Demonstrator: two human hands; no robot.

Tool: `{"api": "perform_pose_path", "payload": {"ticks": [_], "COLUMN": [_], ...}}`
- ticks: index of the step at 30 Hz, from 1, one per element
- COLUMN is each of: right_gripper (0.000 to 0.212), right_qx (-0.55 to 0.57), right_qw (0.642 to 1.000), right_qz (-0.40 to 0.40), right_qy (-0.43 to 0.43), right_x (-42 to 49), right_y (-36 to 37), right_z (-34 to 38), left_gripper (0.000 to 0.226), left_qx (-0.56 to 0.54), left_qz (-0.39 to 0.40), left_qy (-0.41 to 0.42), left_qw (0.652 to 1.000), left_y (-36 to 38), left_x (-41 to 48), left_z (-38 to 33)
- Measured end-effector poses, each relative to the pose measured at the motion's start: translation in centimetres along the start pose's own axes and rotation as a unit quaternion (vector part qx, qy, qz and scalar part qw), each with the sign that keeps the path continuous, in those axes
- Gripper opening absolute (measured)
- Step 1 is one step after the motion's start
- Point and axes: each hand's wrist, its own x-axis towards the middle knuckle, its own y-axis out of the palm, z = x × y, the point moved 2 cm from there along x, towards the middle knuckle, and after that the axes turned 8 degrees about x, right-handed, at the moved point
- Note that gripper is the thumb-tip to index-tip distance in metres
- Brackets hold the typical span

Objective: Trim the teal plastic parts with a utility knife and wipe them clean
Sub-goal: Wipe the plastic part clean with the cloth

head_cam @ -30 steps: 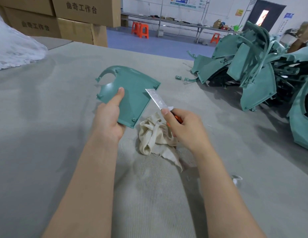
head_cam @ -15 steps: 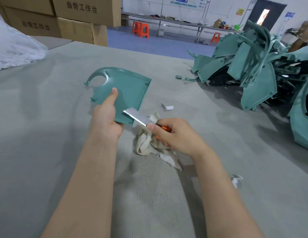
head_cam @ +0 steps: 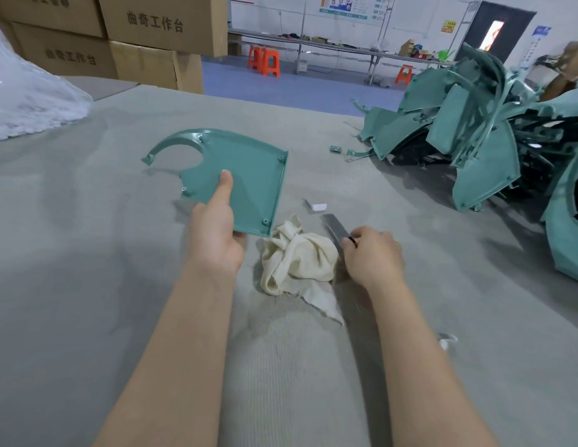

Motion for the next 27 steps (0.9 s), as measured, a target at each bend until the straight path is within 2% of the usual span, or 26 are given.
{"api": "perform_pose_path", "payload": {"ticks": [2,4,6,8,9,11,13,14,16,18,19,20,23,25,27], "right_gripper": [0.056,0.073,0.081,0.07,0.057,0.026,0.007,0.011,0.019,0.022,0.023,0.024,0.025,0.024,0.033], "right_qx": [0.072,0.14,0.065,-0.016,-0.005,0.101,0.251,0.303,0.349,0.392,0.43,0.471,0.538,0.575,0.593], "right_qw": [0.996,0.98,0.963,0.951,0.957,0.97,0.943,0.922,0.913,0.906,0.891,0.873,0.835,0.808,0.795], "right_qz": [-0.035,0.022,0.138,0.202,0.178,0.042,-0.109,-0.15,-0.119,-0.017,0.005,-0.007,-0.107,-0.124,-0.116], "right_qy": [-0.033,-0.14,-0.223,-0.232,-0.228,-0.216,-0.188,-0.186,-0.176,-0.158,-0.146,-0.13,-0.045,0.023,0.058], "right_x": [-0.6,-1.8,-3.3,-3.8,-3.6,-2.9,-2.6,-2.6,-3.2,-4.1,-4.5,-4.5,-3.4,-2.2,-1.5], "right_y": [-0.9,-1.2,-0.3,0.6,0.6,-0.5,-2.1,-2.6,-2.1,-0.2,0.6,1.0,0.4,-0.2,-0.6], "right_z": [1.0,2.7,4.4,4.8,4.8,4.7,4.4,4.4,5.2,6.5,6.9,7.2,6.7,5.3,4.0], "left_gripper": [0.006,0.004,0.005,0.008,0.01,0.012,0.014,0.016,0.02,0.017,0.014,0.012,0.009,0.01,0.011], "left_qx": [0.008,0.016,0.033,0.047,0.052,0.076,0.107,0.111,0.114,0.122,0.126,0.129,0.168,0.236,0.315], "left_qz": [0.005,0.003,-0.004,-0.015,-0.017,-0.017,-0.011,-0.008,0.0,0.017,0.028,0.042,0.085,0.114,0.139], "left_qy": [0.012,0.027,0.044,0.061,0.068,0.081,0.09,0.093,0.105,0.117,0.117,0.116,0.134,0.153,0.192], "left_qw": [1.0,1.0,0.998,0.997,0.996,0.994,0.99,0.989,0.988,0.985,0.985,0.984,0.973,0.953,0.919], "left_y": [0.3,0.5,0.8,0.9,1.0,1.0,1.2,1.4,2.0,2.7,3.0,3.3,4.3,5.1,5.6], "left_x": [-0.2,-0.4,-0.5,-0.6,-0.6,-0.5,-0.6,-0.8,-1.3,-2.0,-2.3,-2.7,-3.9,-4.8,-5.7], "left_z": [0.1,0.2,0.3,0.4,0.4,0.4,0.5,0.5,0.7,0.9,1.0,1.1,1.8,2.3,2.8]}}
